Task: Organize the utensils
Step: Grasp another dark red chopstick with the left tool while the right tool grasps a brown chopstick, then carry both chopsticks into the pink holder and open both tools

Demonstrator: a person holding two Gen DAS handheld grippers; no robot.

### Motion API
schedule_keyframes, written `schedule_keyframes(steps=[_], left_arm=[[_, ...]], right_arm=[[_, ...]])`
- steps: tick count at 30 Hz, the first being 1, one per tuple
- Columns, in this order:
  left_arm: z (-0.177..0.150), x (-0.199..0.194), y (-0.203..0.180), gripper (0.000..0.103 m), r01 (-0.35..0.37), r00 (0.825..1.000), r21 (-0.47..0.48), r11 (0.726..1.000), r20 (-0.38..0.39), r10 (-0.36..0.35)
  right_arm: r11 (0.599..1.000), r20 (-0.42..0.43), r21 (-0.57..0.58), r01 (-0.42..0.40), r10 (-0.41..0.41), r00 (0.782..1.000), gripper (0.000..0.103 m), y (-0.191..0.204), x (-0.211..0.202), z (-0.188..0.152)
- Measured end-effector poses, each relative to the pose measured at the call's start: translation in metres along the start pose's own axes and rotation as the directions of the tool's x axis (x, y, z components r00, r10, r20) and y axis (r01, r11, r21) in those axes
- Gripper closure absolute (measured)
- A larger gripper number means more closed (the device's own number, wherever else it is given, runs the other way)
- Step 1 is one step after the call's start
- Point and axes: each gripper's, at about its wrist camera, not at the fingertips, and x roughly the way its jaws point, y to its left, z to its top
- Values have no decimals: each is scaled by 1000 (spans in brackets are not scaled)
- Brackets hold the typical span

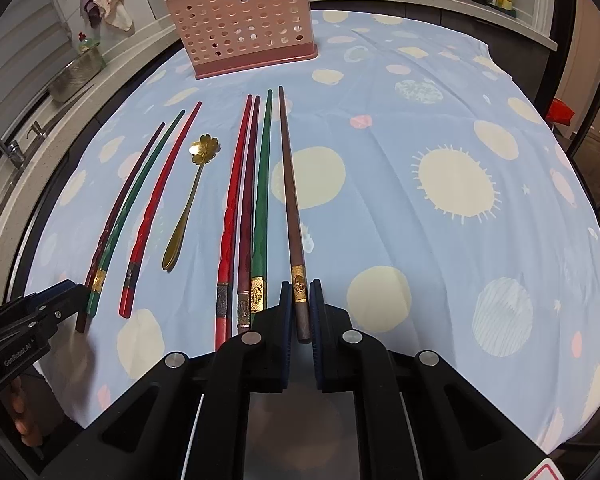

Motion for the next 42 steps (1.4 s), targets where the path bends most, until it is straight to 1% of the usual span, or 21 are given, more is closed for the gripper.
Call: schedule_keyframes(steps=[1, 3, 9, 11, 17, 26, 33, 42], left_arm=[[-1, 0, 0, 72, 2, 1000, -2, 1000, 0, -2], [-2, -1, -1, 79, 4, 1000, 1, 1000, -1, -4], [-6, -2, -4, 94, 25, 1000, 6, 1000, -14, -25], [-7, -3, -4, 96, 30, 999, 7, 1000, -17, -30], [-8, -4, -4, 96, 42, 999, 0, 999, -19, -42], [-3, -14, -6, 96, 34, 999, -2, 999, 4, -34], [7, -29, -8, 96, 31, 999, 0, 1000, 38, -31], [26, -49, -8, 96, 29, 995, -5, 1000, 96, -28]], right_arm=[[1000, 0, 0, -1, 1, 1000, 95, 0, 0, -1], [1000, 1, 0, -2, 2, 1000, 95, 0, -1, -2], [1000, 1, 7, -9, 9, 1000, 95, -1, -4, -4], [1000, 1, 7, -10, 10, 1000, 95, -1, -4, -4], [1000, 4, 10, -16, 16, 1000, 95, -1, -6, -6], [999, 37, 33, -29, 28, 999, 96, -4, -20, -4], [998, 87, 45, -48, 44, 995, 96, -5, -39, 4], [996, 164, 56, -69, 59, 985, 96, -7, -67, 23]])
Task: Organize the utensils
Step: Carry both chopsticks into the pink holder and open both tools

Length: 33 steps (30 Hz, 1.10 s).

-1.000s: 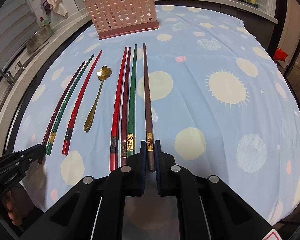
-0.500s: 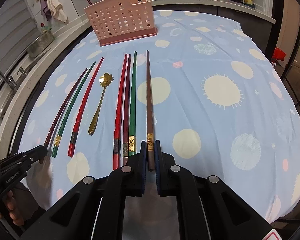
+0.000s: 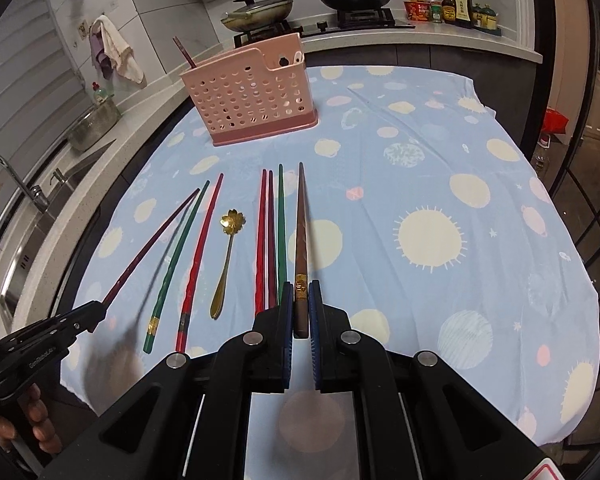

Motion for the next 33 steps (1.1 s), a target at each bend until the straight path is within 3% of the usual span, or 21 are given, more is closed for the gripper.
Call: schedule_keyframes(steps=[8, 15, 24, 33], left_arm=[[34, -24, 8, 96, -5, 996, -18, 1000, 89, 6], [76, -47, 13, 96, -5, 982, -26, 1000, 187, 10], [137, -68, 9, 96, -7, 953, -5, 1000, 304, 8], [199, -86, -7, 96, 26, 916, 37, 999, 399, -38]], right_arm=[[999, 78, 24, -23, 21, 997, 96, -5, -23, 31], [999, 159, 25, -30, 26, 987, 96, -10, -41, 68], [1000, 250, -6, -15, 16, 968, 96, -7, -53, 121], [998, 296, -43, -46, 57, 953, 96, 9, -51, 164]])
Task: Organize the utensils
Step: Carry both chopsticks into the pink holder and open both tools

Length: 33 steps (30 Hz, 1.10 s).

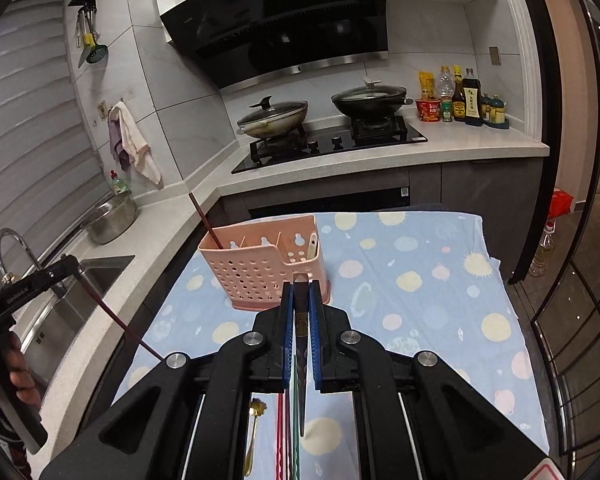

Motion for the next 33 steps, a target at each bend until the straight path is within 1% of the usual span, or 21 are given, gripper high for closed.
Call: schedule_keyframes(steps=[5, 10, 14, 17, 20, 23, 26, 29, 33], left_arm=[[45, 2, -9, 96, 58, 996, 3, 998, 69, -58], [97, 1, -21, 96, 95, 982, 19, 995, 162, -97], [131, 8, -27, 96, 87, 971, 36, 996, 221, -93], [147, 24, -27, 96, 77, 969, 38, 996, 232, -84], [152, 47, -24, 96, 58, 974, 37, 998, 218, -64], [147, 70, -22, 96, 35, 982, 43, 998, 186, -43], [134, 99, -18, 96, 26, 990, 39, 999, 135, -31], [117, 123, -14, 96, 26, 996, 26, 999, 79, -28], [99, 145, -10, 96, 23, 999, 17, 1000, 28, -23]], right_arm=[[999, 48, 3, -50, 50, 998, 96, 11, 12, 35], [996, 133, -14, -89, 90, 987, 96, 27, 20, 86], [996, 198, -35, -83, 89, 976, 96, 39, 31, 122], [996, 226, -18, -88, 90, 970, 96, 41, 46, 142], [996, 231, 1, -89, 87, 969, 96, 40, 64, 152], [996, 205, 24, -88, 82, 975, 96, 36, 88, 153], [994, 151, 55, -99, 90, 984, 96, 29, 114, 145], [993, 91, 76, -93, 86, 992, 96, 22, 137, 130], [994, 36, 80, -72, 70, 997, 96, 17, 159, 114]])
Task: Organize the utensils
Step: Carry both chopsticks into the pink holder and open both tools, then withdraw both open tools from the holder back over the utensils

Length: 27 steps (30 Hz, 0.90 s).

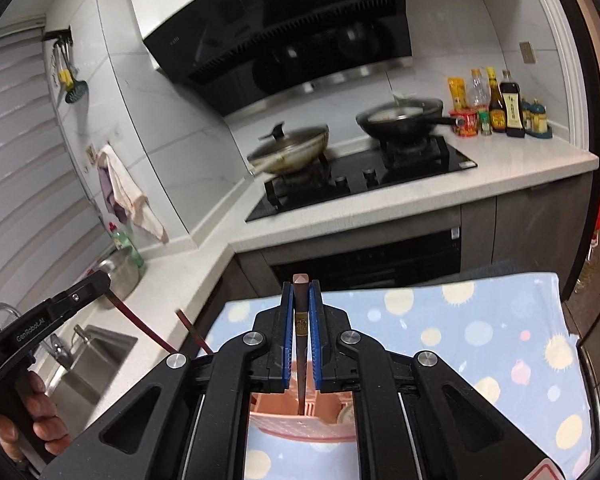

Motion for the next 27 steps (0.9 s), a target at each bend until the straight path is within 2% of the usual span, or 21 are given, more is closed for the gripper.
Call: schedule_keyframes(steps=[9, 11, 12, 13, 14, 15, 27], left_arm=[[-20, 21, 5, 96, -16, 998, -11, 1000, -58, 16], [-24, 22, 5, 95, -25, 998, -6, 1000, -64, 25], [-25, 21, 4, 89, -35, 997, -1, 999, -64, 35], [-27, 20, 2, 82, -44, 997, 7, 999, -64, 45], [-28, 19, 1, 66, -61, 996, 12, 998, -60, 61], [-29, 18, 0, 59, -71, 996, 16, 997, -53, 71], [-37, 0, 2, 58, -81, 995, 21, 997, -60, 82]], right_arm=[[1000, -45, -9, 15, -15, 999, 94, -6, 20, -19], [999, -32, -21, 35, -35, 999, 89, -4, 18, -21], [999, -25, -26, 45, -46, 999, 82, -3, 16, -22], [998, -10, -29, 58, -58, 998, 69, -1, 13, -23], [998, 0, -32, 63, -63, 998, 63, 0, 11, -24], [997, 7, -38, 66, -66, 998, 58, 1, 8, -25], [994, 13, -75, 79, -79, 997, 58, 9, -22, -35]])
